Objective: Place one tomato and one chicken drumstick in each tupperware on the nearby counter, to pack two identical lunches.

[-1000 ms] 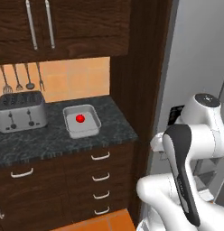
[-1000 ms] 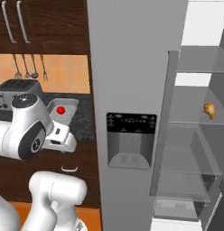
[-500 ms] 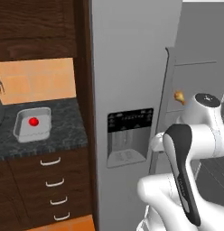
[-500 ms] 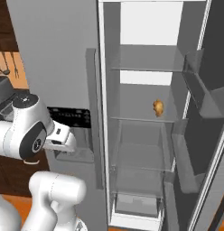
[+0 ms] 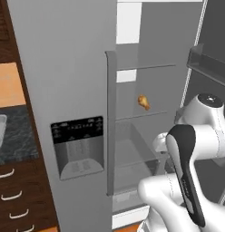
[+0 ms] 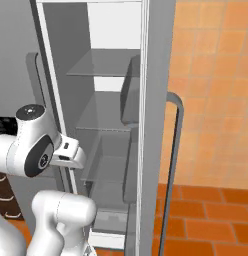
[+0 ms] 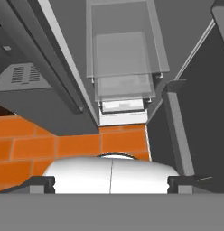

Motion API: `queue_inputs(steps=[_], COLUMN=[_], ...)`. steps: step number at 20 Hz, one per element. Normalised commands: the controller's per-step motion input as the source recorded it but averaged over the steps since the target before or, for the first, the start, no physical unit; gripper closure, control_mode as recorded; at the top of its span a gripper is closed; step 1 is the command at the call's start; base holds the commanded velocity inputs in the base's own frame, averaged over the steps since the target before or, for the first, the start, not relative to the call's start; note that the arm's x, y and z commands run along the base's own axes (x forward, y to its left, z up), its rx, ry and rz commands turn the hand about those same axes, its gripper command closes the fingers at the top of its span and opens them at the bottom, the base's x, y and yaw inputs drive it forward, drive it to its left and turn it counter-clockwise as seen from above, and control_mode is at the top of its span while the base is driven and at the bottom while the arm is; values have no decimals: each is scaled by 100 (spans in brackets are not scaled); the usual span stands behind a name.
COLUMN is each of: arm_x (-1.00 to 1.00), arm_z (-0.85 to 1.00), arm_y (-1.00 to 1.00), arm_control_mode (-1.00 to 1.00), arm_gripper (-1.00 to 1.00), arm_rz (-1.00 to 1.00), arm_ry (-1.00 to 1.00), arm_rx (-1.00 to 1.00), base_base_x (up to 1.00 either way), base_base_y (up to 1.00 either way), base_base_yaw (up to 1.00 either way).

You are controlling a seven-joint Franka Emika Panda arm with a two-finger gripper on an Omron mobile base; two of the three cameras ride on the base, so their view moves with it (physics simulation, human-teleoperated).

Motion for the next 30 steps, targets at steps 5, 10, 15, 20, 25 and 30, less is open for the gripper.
queue_inputs(steps=[5, 10, 15, 20, 25, 30], arm_x=[0, 0, 0, 0, 0, 0], arm_z=[0, 0, 0, 0, 0, 0], arm_y=[0, 0, 0, 0, 0, 0], arm_control_mode=[100, 100, 100, 100, 100, 100], arm_gripper=[-100, -100, -100, -100, -100, -100], arm_rz=[0, 0, 0, 0, 0, 0], arm_ry=[0, 0, 0, 0, 0, 0], arm_rx=[0, 0, 0, 0, 0, 0], base_base_x=[37, 54, 43, 23, 23, 2], base_base_y=[22, 3, -5, -29, -3, 0], base_base_yaw=[-9, -1, 0, 0, 0, 0])
